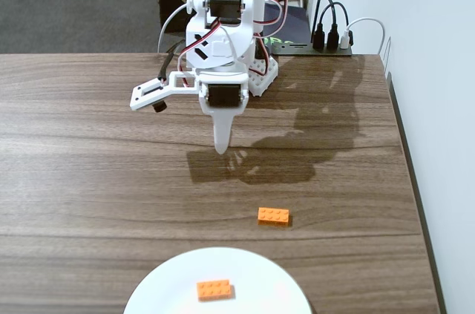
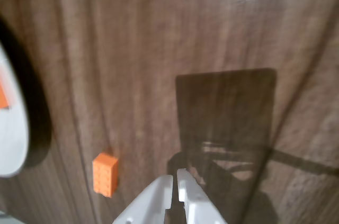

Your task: Grasp a lego block and put it on the plate.

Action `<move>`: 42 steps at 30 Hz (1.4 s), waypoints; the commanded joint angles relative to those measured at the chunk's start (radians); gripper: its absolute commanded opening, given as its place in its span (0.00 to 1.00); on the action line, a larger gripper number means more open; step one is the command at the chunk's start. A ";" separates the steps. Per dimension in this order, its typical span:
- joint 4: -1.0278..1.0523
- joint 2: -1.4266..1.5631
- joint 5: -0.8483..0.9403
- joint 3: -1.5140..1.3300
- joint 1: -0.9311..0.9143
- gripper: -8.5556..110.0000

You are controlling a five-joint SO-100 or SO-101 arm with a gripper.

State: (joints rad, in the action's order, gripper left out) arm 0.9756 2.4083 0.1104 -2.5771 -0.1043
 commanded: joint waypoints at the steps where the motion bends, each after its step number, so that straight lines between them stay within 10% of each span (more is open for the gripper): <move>1: -0.006 0.066 -0.009 -0.021 -0.021 0.08; 42: 0.230 0.765 -0.029 -0.325 0.048 0.08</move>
State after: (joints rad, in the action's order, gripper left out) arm 1.1934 3.1431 0.0752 -2.9054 -0.0583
